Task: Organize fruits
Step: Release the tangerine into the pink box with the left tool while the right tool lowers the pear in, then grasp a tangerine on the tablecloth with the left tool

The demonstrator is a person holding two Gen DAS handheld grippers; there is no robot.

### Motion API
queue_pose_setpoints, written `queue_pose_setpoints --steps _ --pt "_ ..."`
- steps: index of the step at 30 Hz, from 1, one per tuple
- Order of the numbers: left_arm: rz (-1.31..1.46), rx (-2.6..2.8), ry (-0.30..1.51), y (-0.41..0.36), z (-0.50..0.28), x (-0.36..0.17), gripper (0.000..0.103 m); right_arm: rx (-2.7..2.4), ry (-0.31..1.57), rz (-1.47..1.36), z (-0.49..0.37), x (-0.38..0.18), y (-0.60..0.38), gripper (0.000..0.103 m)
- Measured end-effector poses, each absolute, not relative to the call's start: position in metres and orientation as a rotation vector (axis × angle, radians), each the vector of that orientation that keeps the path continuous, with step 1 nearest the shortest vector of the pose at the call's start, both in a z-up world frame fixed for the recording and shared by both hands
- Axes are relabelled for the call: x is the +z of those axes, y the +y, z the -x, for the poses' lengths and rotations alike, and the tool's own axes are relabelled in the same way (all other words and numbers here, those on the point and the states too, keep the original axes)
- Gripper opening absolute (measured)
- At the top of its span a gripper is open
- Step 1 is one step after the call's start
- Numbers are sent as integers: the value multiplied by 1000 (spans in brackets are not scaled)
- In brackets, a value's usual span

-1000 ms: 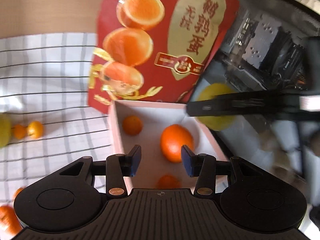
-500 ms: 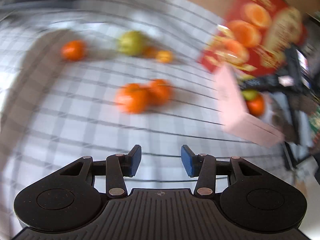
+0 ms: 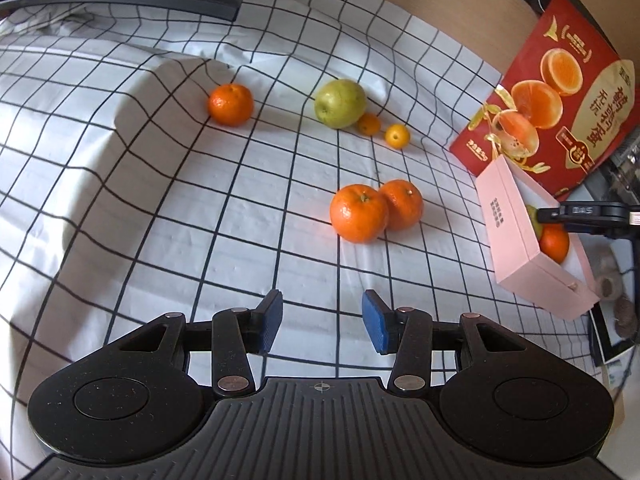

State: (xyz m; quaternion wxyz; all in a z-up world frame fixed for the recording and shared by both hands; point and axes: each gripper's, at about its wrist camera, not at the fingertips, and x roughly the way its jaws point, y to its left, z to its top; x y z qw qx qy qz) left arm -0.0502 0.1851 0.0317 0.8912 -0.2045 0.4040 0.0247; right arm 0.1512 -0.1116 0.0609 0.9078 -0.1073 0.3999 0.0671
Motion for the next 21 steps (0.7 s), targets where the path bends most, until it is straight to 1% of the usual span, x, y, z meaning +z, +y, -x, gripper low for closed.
queue_pose_setpoints --steps 6,11,16,21 --pt "398 35 829 192 43 30 48 147 747 157 -96 74 -100 70" --pt "355 28 816 199 35 34 48 221 713 152 -48 66 -65 70" --pt "354 26 801 207 28 35 48 274 718 159 -10 50 -37 70" --pt "335 31 787 216 20 36 48 278 766 121 -2 44 -37 70"
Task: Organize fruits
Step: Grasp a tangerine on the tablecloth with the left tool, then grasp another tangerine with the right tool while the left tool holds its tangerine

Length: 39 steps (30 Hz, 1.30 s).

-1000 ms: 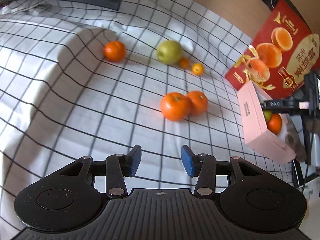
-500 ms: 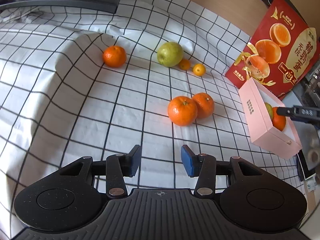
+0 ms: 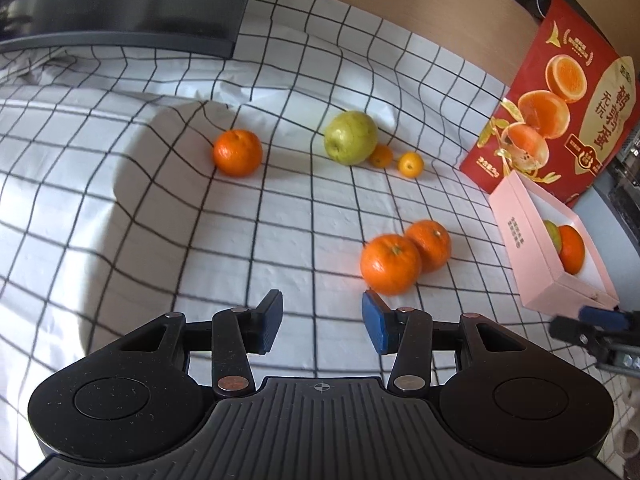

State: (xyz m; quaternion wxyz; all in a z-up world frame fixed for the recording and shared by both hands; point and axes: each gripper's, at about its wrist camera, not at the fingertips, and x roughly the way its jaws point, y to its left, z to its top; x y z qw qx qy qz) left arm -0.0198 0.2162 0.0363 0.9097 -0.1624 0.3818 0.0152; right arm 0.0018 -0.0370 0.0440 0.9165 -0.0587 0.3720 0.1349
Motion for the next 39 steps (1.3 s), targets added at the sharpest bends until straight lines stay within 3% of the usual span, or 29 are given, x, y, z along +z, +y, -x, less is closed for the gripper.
queue_pose_setpoints --steps 11,26,39 --pt "221 126 706 258 -41 60 48 203 789 142 5 36 -55 70" --pt "65 192 835 265 -124 21 52 137 849 156 17 19 -73 70" --pt "125 156 836 249 -72 20 50 213 868 232 16 9 -63 71"
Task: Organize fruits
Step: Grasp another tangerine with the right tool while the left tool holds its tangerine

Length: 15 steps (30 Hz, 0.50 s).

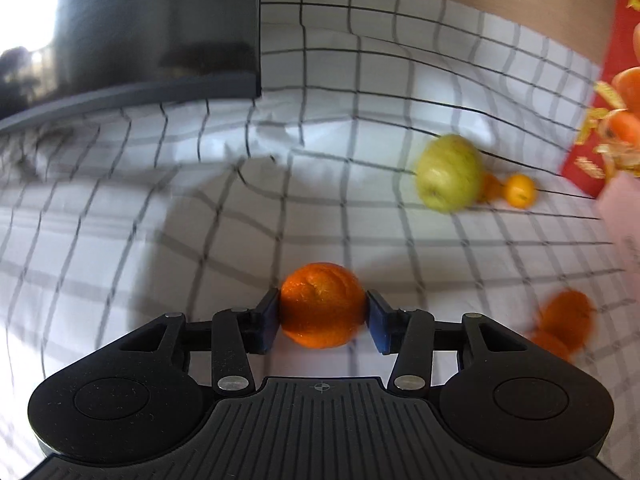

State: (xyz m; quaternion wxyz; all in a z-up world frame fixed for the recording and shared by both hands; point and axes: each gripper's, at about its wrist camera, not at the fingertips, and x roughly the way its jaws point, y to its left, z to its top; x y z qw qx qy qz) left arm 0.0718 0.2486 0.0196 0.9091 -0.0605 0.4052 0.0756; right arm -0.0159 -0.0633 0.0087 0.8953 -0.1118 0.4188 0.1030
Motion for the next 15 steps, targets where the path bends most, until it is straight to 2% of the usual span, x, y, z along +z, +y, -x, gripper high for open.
queue_pose_setpoints --steps 15 --pt "316 141 890 219 58 19 50 488 776 340 -8 17 23 71"
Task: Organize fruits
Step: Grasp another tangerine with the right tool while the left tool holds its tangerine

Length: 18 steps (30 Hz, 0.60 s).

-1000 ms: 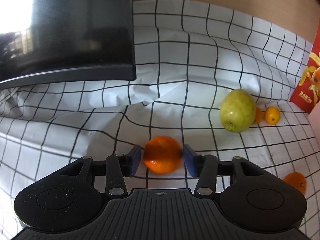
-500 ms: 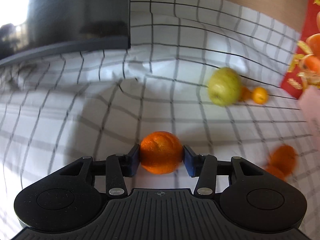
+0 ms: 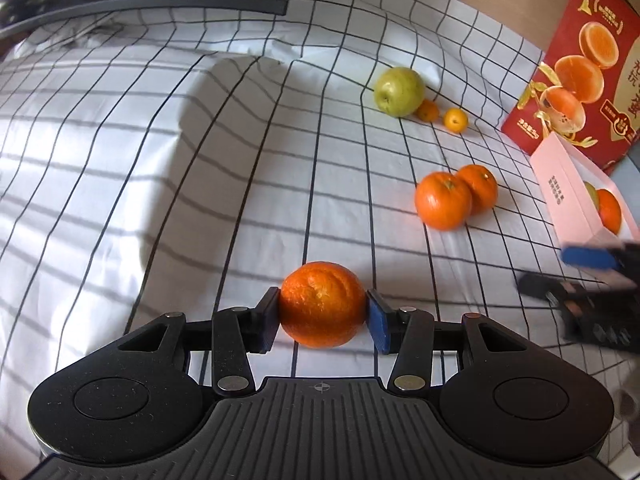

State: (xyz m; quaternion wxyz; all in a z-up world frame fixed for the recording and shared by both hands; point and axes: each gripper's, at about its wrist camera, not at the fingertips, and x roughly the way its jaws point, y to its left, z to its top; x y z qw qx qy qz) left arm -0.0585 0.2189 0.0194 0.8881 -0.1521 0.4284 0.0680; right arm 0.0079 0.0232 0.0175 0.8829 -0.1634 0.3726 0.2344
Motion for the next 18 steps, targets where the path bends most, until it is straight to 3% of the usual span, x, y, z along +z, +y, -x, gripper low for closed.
queue_pose_setpoints --steps 9,16,18 --pt "382 161 868 222 77 18 50 585 608 355 -22 26 95 69" --pt "395 154 866 224 78 18 50 544 588 555 -38 -2 134 59" --pt "399 152 867 225 78 18 50 549 578 581 -35 -2 131 49"
